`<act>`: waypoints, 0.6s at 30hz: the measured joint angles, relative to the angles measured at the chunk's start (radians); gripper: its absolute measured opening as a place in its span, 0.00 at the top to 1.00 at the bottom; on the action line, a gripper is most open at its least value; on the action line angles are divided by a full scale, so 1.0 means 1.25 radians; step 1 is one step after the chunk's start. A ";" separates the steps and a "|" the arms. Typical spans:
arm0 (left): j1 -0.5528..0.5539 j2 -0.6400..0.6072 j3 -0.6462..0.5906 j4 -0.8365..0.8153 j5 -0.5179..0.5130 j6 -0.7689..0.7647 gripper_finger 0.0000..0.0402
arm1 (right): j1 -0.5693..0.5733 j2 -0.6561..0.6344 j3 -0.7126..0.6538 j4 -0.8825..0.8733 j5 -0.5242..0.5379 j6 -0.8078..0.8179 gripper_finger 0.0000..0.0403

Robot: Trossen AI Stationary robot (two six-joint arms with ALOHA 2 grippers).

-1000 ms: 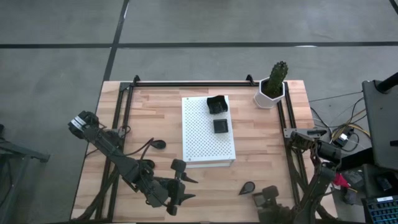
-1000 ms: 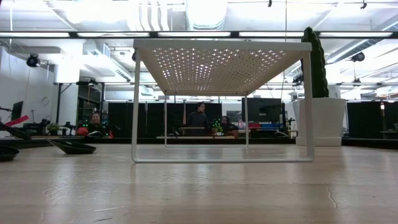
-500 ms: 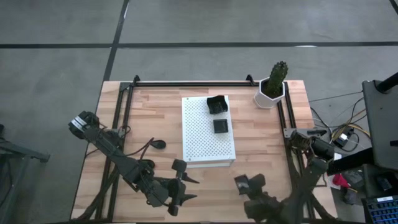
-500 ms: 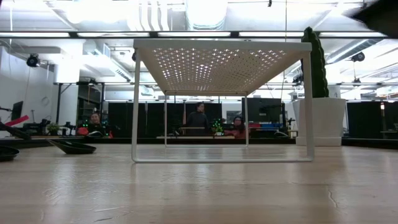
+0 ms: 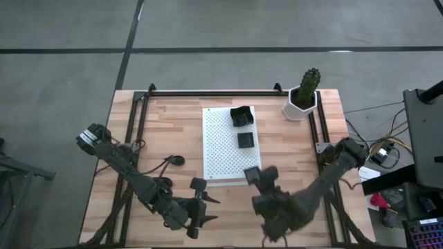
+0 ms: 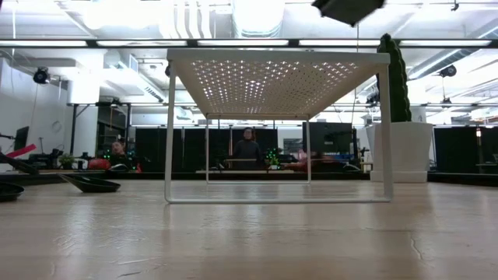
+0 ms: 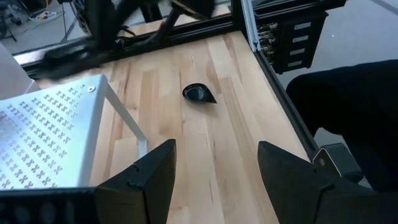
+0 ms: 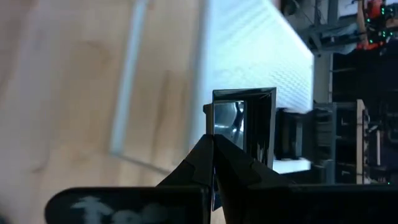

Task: Pick & Place Mini shaped plates
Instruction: Stack the black square plate on top of the black square plate on the shelf

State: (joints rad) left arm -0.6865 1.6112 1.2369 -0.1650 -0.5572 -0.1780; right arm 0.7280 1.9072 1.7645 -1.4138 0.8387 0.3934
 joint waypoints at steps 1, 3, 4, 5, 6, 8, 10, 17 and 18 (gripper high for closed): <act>0.000 0.000 0.000 0.001 -0.001 0.000 0.45 | -0.015 -0.014 0.000 0.002 0.000 -0.014 0.98; 0.000 0.000 0.000 0.001 -0.001 0.000 0.45 | -0.048 -0.040 0.000 0.004 0.002 -0.043 0.98; 0.000 0.000 0.000 0.001 -0.001 0.000 0.45 | -0.064 -0.051 0.000 0.006 0.001 -0.056 0.98; 0.000 0.000 0.000 0.000 -0.001 0.000 0.45 | -0.082 -0.062 0.000 0.006 -0.002 -0.072 0.98; 0.000 0.000 0.000 0.001 -0.001 -0.001 0.45 | -0.098 -0.071 -0.001 0.007 -0.006 -0.090 0.98; 0.000 0.000 0.000 0.000 -0.001 -0.001 0.45 | -0.132 -0.082 -0.001 0.016 -0.010 -0.130 0.98; 0.000 0.000 0.000 -0.001 -0.001 -0.001 0.45 | -0.170 -0.089 -0.001 0.024 -0.031 -0.174 0.98; 0.000 0.000 0.000 -0.001 -0.002 -0.002 0.45 | -0.281 -0.092 -0.003 0.117 -0.107 -0.287 0.98; 0.000 0.000 0.000 -0.001 -0.002 -0.003 0.45 | -0.292 -0.092 -0.003 0.118 -0.118 -0.291 0.98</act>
State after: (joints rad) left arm -0.6868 1.6112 1.2369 -0.1663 -0.5591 -0.1818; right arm 0.3633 1.7920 1.7606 -1.2659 0.6912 0.0299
